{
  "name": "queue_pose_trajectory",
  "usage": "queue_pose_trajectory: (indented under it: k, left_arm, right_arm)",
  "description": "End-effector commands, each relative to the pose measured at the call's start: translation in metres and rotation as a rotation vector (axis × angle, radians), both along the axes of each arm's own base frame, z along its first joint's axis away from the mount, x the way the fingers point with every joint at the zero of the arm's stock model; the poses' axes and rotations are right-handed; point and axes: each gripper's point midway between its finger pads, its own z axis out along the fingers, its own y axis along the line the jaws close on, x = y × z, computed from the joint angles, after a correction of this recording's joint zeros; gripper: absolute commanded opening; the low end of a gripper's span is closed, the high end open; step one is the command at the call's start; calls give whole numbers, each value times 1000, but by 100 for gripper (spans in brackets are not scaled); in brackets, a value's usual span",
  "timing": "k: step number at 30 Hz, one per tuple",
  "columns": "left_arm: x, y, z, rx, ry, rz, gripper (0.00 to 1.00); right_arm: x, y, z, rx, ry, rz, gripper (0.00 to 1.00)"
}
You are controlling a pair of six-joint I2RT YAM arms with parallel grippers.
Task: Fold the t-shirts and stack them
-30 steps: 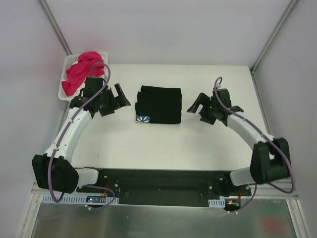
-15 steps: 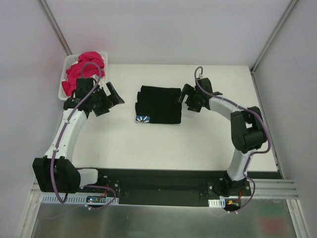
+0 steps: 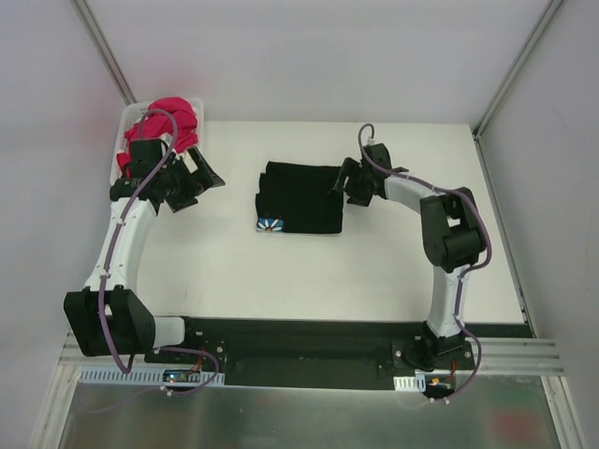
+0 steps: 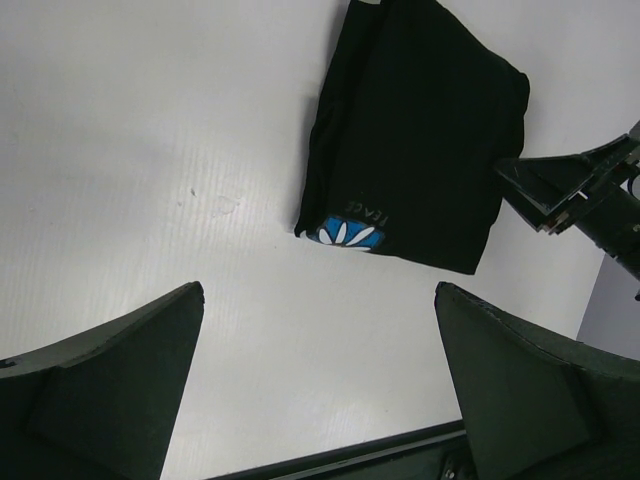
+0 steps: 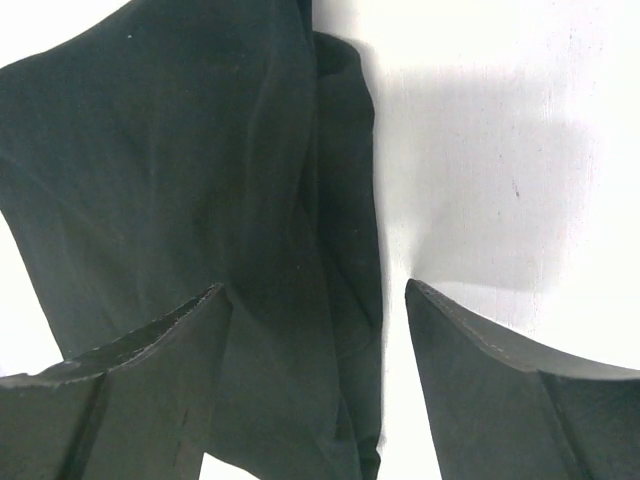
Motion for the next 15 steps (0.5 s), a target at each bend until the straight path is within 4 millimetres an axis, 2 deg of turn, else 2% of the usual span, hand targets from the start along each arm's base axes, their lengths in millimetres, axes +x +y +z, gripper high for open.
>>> queue_pose_trajectory:
  k: [1, 5, 8, 9, 11, 12, 14, 15]
  left_arm:
    - [10, 3, 23, -2, -73, -30, 99]
    - [13, 6, 26, -17, -78, -32, 99]
    - [15, 7, 33, -34, -93, -35, 99]
    - [15, 7, 35, -36, -97, -37, 99]
    - [14, 8, 38, -36, -104, -32, 99]
    - [14, 10, 40, -35, -111, -27, 99]
    - [14, 11, 44, -35, -124, -28, 99]
    - [14, 13, 46, -35, -129, -25, 99]
  right_arm:
    - [11, 5, 2, -2, -19, 2, 73]
    - [13, 5, -7, -7, 9, -4, 72]
    - [12, 9, -9, 5, 24, -1, 67]
    - [11, 10, -10, 9, 30, -4, 61]
    - [10, 11, -11, 14, 36, -9, 54]
    - [10, 11, -11, 12, 35, -10, 39]
    - [9, 7, -13, 1, 41, -24, 24]
    - [10, 5, -12, -4, 39, -29, 10]
